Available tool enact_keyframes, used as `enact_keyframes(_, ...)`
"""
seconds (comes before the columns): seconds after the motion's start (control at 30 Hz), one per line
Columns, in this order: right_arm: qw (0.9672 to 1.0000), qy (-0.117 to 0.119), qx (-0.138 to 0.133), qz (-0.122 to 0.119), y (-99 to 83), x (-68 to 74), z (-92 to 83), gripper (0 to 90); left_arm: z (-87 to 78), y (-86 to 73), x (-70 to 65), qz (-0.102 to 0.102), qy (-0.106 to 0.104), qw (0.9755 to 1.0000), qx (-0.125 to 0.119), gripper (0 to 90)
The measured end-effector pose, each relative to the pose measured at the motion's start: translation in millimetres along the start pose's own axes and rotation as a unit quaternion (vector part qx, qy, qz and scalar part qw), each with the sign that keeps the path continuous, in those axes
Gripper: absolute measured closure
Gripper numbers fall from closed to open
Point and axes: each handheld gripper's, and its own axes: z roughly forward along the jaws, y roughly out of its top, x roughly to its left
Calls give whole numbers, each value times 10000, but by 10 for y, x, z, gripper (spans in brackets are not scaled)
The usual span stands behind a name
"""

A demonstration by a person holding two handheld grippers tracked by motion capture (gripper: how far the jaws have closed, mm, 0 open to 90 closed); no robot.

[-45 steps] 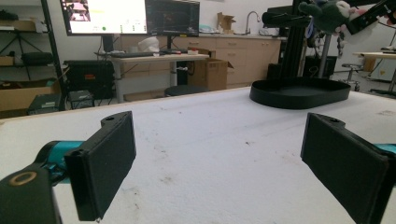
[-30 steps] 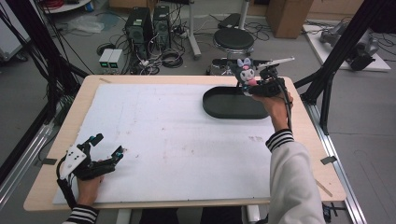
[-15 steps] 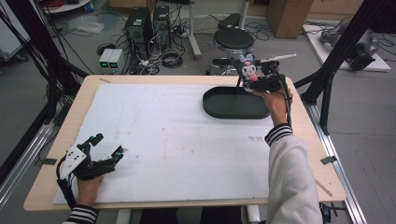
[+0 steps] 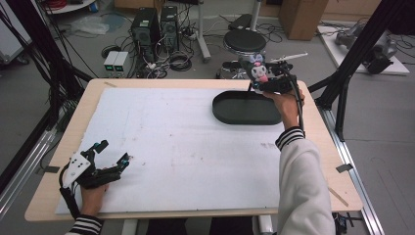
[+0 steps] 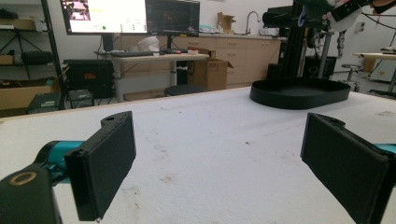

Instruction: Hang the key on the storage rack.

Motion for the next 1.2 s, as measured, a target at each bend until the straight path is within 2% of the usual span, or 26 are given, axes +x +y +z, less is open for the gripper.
enact_keyframes(0.23,10000,14,-30,45,7,1,36,552,0,0,1,-3,-1,10000,1,107)
enact_keyframes(0.47,9999,-15,-107,117,2,-59,68,551,3,0,1,-15,-1,10000,-8,107)
enact_keyframes(0.73,9999,-65,-55,132,-21,-106,69,548,5,0,0,5,-3,10000,3,107)
enact_keyframes(1.2,9992,-114,366,84,-77,-80,59,546,2,0,-5,20,-2,10000,-7,107)
